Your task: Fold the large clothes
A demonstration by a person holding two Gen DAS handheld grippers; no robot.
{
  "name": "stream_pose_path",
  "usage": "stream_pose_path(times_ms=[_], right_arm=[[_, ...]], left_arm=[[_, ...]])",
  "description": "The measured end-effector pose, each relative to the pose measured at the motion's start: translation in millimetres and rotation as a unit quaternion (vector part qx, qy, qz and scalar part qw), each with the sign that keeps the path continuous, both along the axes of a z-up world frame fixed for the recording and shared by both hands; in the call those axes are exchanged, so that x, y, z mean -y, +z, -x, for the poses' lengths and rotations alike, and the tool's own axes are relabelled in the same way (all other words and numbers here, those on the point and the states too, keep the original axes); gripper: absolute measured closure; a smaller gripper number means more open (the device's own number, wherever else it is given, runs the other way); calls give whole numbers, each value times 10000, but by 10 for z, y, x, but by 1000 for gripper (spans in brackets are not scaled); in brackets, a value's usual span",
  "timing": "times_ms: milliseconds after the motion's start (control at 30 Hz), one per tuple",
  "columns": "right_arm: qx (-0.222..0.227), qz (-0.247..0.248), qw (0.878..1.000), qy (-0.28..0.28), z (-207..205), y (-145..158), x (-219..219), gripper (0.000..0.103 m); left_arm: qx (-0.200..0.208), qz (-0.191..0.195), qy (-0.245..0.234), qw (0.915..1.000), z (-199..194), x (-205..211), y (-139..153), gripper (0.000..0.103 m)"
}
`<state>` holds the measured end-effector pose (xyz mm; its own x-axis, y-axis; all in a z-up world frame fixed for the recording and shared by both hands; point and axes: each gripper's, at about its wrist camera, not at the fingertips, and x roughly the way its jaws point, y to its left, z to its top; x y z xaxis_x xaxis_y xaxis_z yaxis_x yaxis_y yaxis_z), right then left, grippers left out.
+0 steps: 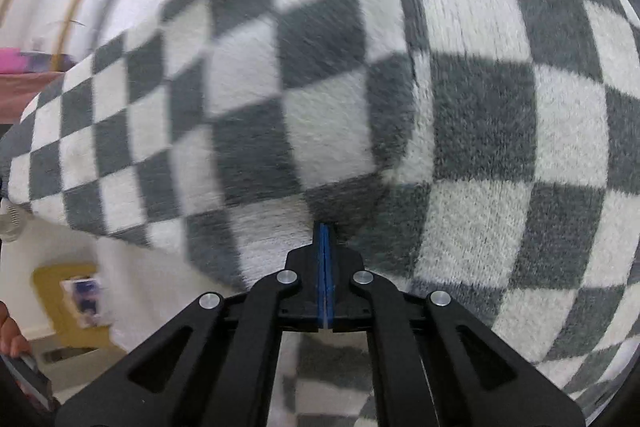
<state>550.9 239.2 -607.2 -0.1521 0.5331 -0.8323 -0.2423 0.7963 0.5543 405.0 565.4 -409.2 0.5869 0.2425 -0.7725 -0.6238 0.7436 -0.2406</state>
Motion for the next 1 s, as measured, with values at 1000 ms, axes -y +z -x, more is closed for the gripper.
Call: stream_pose_path(times_ms=[1000], right_arm=[[935,1097,9501,-2766,-578,750,6814,99]], left_arm=[[-1457,-361,-3107,9386,-1935,6231,-1207,94]])
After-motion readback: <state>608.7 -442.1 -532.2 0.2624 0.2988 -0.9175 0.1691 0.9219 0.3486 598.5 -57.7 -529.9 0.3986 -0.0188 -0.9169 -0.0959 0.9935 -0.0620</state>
